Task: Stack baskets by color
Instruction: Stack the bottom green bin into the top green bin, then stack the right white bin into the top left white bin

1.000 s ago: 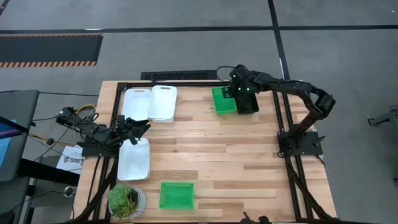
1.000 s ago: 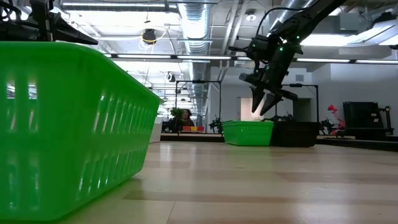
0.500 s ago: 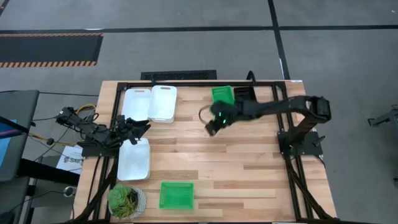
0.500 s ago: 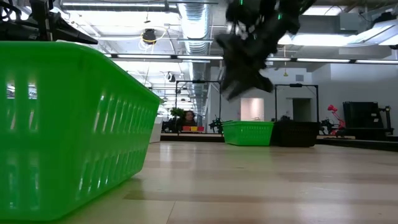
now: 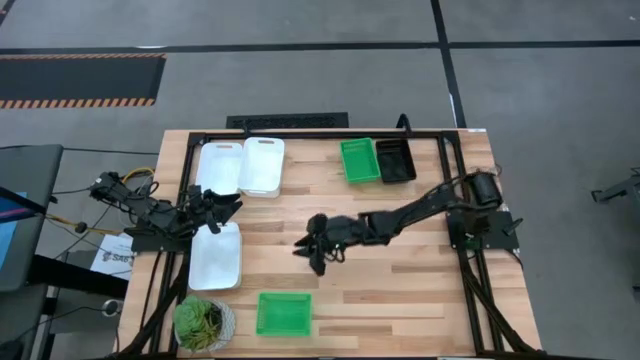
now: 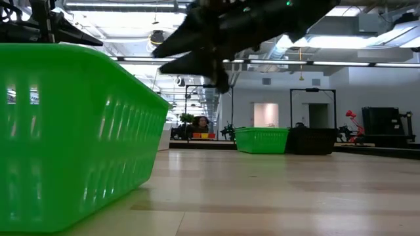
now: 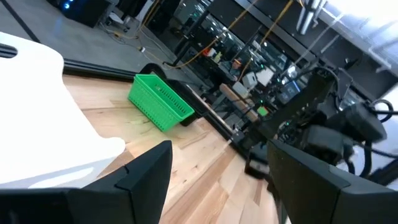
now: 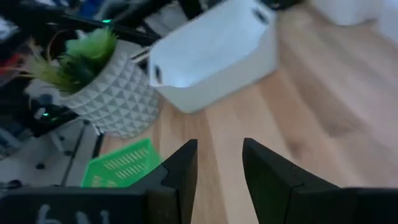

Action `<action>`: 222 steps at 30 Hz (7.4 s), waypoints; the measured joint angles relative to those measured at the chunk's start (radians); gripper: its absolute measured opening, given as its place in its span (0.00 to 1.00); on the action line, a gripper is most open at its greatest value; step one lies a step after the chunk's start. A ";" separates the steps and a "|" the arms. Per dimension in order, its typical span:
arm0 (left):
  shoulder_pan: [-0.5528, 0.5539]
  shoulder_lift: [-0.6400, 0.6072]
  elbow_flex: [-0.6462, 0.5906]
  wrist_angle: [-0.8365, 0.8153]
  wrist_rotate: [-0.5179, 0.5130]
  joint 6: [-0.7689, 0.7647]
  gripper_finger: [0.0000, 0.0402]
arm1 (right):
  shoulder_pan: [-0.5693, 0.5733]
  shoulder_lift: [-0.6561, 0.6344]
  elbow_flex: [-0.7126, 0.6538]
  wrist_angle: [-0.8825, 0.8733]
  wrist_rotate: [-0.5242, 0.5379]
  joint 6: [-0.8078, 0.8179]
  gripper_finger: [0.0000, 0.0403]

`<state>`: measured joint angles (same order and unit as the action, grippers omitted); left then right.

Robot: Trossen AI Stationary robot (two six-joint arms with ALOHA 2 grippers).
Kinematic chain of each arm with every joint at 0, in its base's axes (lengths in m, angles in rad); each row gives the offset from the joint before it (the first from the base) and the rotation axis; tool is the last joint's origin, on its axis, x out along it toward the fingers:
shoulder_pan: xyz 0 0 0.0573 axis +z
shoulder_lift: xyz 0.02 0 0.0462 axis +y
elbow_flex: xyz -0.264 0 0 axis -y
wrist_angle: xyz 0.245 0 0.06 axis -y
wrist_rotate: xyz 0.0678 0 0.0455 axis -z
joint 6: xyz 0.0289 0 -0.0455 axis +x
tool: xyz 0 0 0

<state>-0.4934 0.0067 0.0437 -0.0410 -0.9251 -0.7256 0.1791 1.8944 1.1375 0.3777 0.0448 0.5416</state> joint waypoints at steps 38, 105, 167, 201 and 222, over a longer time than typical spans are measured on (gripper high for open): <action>0.000 0.002 0.000 0.002 0.028 0.067 0.62 | 0.163 0.345 0.522 -0.478 -0.018 -0.254 0.37; 0.000 0.002 0.000 0.002 0.022 0.031 0.62 | -0.679 -0.473 -0.326 -0.487 0.355 0.343 0.01; 0.000 0.002 0.000 0.002 0.025 0.022 0.62 | -0.686 -0.265 -0.304 -0.428 0.351 0.326 0.03; 0.000 0.002 0.000 0.002 0.025 0.002 0.62 | -0.687 -0.265 -0.208 -0.612 0.351 0.195 0.40; 0.000 0.002 0.000 0.005 0.055 0.003 0.62 | -0.642 -0.274 0.026 -0.914 0.449 0.090 0.47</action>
<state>-0.4934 0.0083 0.0433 -0.0362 -0.8703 -0.7221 -0.4632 1.6201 1.1635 -0.5363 0.4938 0.6312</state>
